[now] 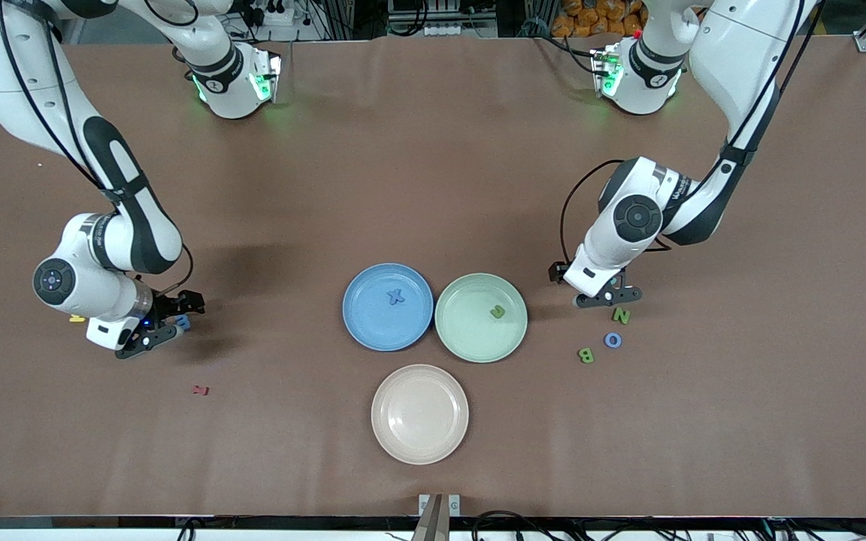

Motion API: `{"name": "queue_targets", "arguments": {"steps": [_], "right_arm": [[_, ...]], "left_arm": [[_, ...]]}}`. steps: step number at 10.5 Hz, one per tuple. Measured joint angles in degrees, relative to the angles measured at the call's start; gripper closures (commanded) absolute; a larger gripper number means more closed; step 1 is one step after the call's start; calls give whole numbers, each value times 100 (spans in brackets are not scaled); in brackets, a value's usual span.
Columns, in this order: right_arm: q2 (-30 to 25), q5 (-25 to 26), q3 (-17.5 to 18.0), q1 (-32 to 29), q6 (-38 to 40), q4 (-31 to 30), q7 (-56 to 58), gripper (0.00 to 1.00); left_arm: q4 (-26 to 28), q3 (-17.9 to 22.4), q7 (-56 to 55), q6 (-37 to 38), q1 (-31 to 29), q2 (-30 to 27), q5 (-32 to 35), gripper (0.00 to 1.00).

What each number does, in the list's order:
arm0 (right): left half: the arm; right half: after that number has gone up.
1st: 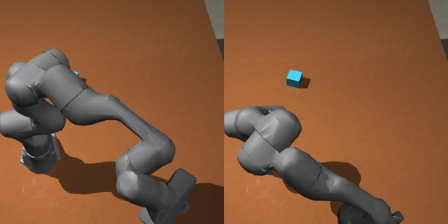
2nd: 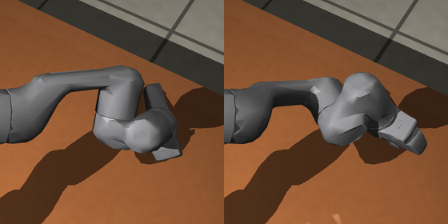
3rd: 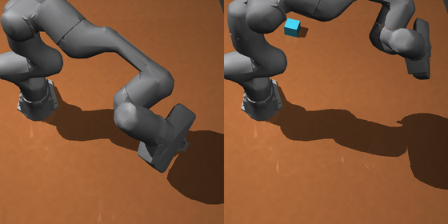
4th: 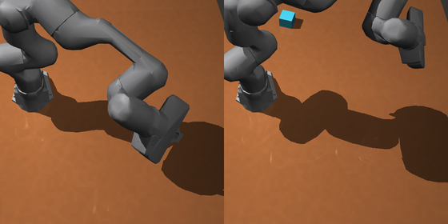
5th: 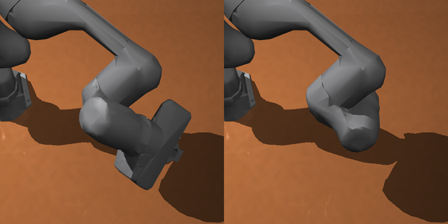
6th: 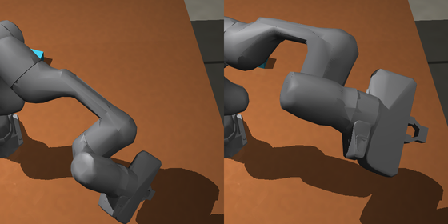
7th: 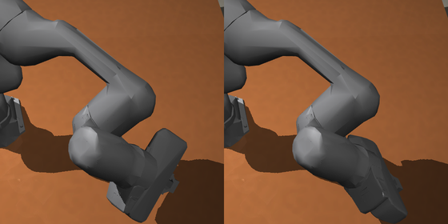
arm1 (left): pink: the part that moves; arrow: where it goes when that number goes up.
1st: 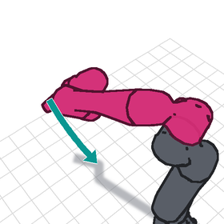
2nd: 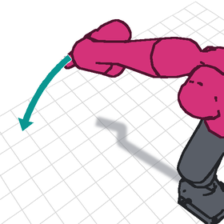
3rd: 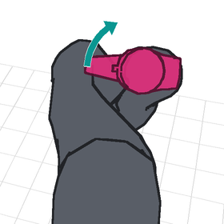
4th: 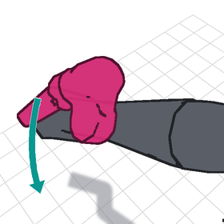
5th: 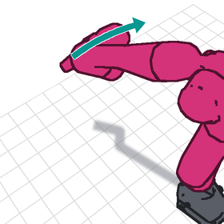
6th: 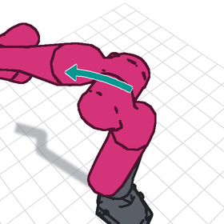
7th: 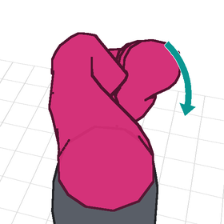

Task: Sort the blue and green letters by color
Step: 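Reach the blue E with the right gripper while the left gripper reaches a green letter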

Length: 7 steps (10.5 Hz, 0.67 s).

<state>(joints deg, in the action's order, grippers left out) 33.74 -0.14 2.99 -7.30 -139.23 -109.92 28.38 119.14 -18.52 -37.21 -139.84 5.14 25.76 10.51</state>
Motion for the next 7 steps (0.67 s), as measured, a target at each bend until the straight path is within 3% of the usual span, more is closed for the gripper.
{"name": "queue_targets", "arguments": {"steps": [1,2,3,4,7], "right_arm": [[13,3,0,-19,-22,-9,0,0],[21,4,0,-31,-25,-11,0,15],[32,5,0,-39,-35,-12,0,66],[41,9,0,-42,-61,-12,4,100],[46,24,-8,-64,-124,1,5,100]], "left_arm": [[62,1,0,-60,-20,5,0,14],[137,1,1,-133,-46,9,0,14],[217,1,2,-226,-67,13,0,15],[276,3,18,-296,-77,15,0,16],[325,10,396,-347,-272,16,5,19]]}}
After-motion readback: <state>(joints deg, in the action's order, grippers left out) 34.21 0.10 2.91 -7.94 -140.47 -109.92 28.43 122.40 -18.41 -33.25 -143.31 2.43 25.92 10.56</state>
